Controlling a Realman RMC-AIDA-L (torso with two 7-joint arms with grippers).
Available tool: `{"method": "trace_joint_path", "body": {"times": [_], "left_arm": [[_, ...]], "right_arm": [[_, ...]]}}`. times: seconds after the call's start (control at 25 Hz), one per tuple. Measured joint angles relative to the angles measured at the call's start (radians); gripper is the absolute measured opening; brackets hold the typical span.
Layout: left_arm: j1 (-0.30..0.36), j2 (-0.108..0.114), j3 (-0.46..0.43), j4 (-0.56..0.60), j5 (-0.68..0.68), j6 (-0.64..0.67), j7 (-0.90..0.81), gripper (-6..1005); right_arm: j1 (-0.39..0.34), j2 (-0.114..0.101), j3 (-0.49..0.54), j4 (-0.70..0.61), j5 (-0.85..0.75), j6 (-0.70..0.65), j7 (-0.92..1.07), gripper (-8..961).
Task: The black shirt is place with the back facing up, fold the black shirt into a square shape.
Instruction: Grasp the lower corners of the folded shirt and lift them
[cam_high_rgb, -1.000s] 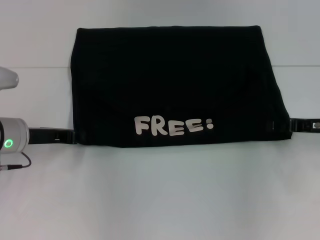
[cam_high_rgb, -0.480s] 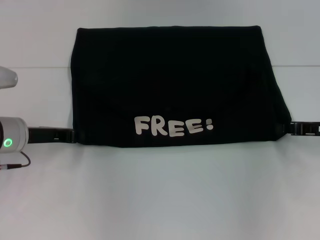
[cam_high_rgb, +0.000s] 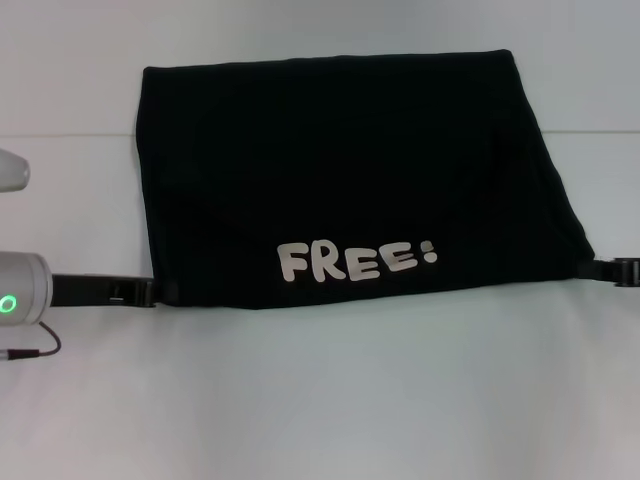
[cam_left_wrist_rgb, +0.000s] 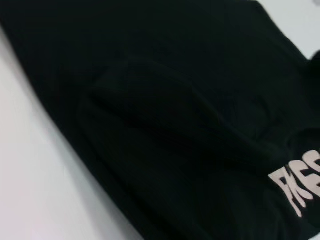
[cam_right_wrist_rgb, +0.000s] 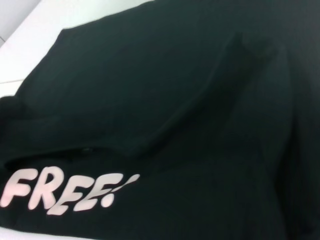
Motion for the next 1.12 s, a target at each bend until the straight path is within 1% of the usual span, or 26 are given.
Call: {"method": "trace_joint_path", "body": {"times": [0.12,0.24,0.44,0.64,0.72,0.84,1.08,1.12], "left_arm": [[0.002,0.000,-0.011,0.002,0.001,0.011,0.000,-1],[0.000,0.000,-0.014,-0.004,0.002,0.005,0.001,0],[-0.002,0.001,-0.014,-0.009,0.003,-0.004,0.004,0],[-0.008,0.004,-0.012,-0.009,0.007,-0.009,0.003,-1],[-0.010,0.005,-0.009,-0.009,0.007,-0.010,0.003,-1],[-0.012,0.006,-0.008,-0.009,0.007,-0.010,0.002,-1],[-0.014,0.008,-0.008,-0.009,0.009,-0.011,0.002,0],[-0.015,0.008,-0.008,-0.009,0.009,-0.011,0.002,0]], "right_arm": [[-0.019,-0.001,0.027,-0.022,0.001,0.002,-0.006,6],[-0.013,-0.002,0.043,-0.018,0.002,0.043,-0.005,10],[0.026,0.010,0.039,0.018,-0.002,0.152,0.001,16],[0.076,0.010,0.017,0.100,-0.006,0.239,0.002,22],[0.095,0.013,-0.007,0.131,-0.007,0.273,0.003,107],[0.101,0.015,-0.015,0.144,-0.008,0.290,0.004,234],[0.101,0.024,-0.026,0.160,-0.009,0.318,0.005,352],[0.101,0.024,-0.026,0.160,-0.009,0.318,0.005,341]]}}
